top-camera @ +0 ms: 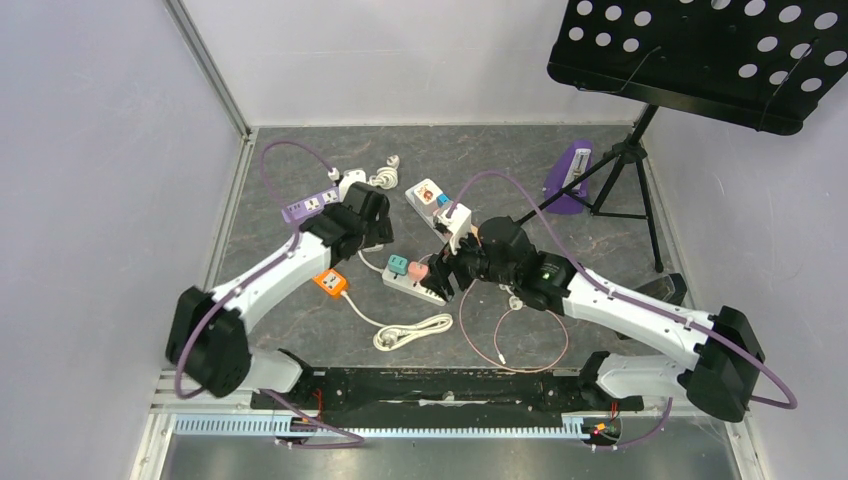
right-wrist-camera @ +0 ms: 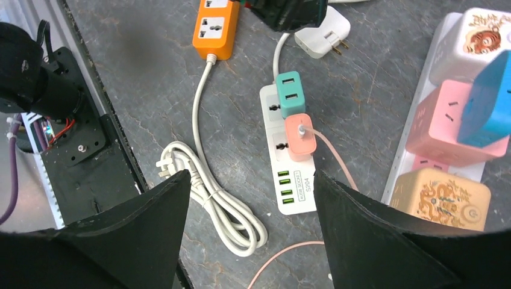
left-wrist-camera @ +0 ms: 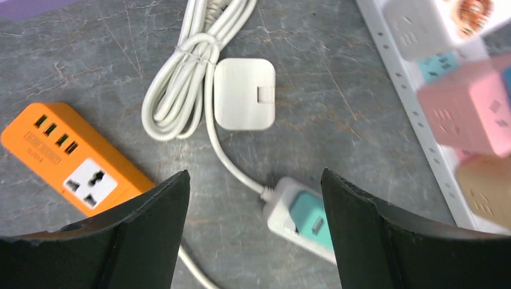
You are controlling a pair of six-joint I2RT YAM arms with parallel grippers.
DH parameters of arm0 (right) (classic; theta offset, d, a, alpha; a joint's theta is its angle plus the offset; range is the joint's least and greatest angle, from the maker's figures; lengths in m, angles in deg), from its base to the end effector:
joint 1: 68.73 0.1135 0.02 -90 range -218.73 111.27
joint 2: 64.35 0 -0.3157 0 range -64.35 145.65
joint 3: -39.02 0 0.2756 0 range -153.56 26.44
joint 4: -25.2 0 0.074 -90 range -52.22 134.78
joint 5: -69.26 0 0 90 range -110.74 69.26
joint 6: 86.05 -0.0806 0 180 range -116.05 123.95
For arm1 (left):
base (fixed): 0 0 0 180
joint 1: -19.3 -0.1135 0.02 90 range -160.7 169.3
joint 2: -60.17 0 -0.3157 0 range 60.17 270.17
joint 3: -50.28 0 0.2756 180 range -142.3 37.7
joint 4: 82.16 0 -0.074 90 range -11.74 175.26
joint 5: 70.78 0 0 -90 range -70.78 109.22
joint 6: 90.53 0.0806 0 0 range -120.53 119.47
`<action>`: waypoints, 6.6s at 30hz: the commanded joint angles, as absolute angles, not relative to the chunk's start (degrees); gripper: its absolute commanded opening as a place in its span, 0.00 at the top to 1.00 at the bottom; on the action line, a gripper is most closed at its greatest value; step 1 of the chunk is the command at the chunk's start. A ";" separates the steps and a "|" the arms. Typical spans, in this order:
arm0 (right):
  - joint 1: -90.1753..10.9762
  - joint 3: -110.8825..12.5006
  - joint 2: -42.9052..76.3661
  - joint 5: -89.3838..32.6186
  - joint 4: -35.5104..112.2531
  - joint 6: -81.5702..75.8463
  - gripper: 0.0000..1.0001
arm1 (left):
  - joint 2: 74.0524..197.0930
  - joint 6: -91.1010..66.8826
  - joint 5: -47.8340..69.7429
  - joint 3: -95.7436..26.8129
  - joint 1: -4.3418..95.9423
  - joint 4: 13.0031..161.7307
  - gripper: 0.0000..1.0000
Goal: Insert the plug
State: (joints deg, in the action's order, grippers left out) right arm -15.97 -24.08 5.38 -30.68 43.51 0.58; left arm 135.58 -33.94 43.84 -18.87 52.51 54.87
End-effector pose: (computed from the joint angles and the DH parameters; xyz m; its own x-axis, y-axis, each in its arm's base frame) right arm 0.1847 0.2659 0.3131 -0.3064 -0.3074 -0.9009 -0.8624 0.4904 0.1260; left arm 0.2783 -0.1420 0.2774 -0.6778 -0.1546 -0.7188 -0.1233 0.9877 -0.0962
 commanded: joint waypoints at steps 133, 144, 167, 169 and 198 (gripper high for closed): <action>-16.08 -20.66 -15.24 -42.79 5.67 -26.51 1.00 | 103.40 -36.29 -1.46 -17.59 70.83 87.08 0.55; -16.08 -20.41 -16.19 -44.83 9.36 -25.81 1.00 | 101.78 -35.83 -1.01 -16.97 70.80 90.10 0.63; -16.10 -20.84 -15.72 -47.25 11.28 -24.78 1.00 | 102.01 -30.51 -6.06 -18.91 70.80 83.87 0.59; -16.08 -20.76 -15.66 -47.58 11.16 -24.68 1.00 | 101.70 -30.35 -6.54 -18.90 70.78 83.70 0.65; -16.08 -28.81 -11.64 -55.74 43.25 1.58 0.46 | 105.69 -20.90 -9.40 -25.61 70.80 73.66 0.98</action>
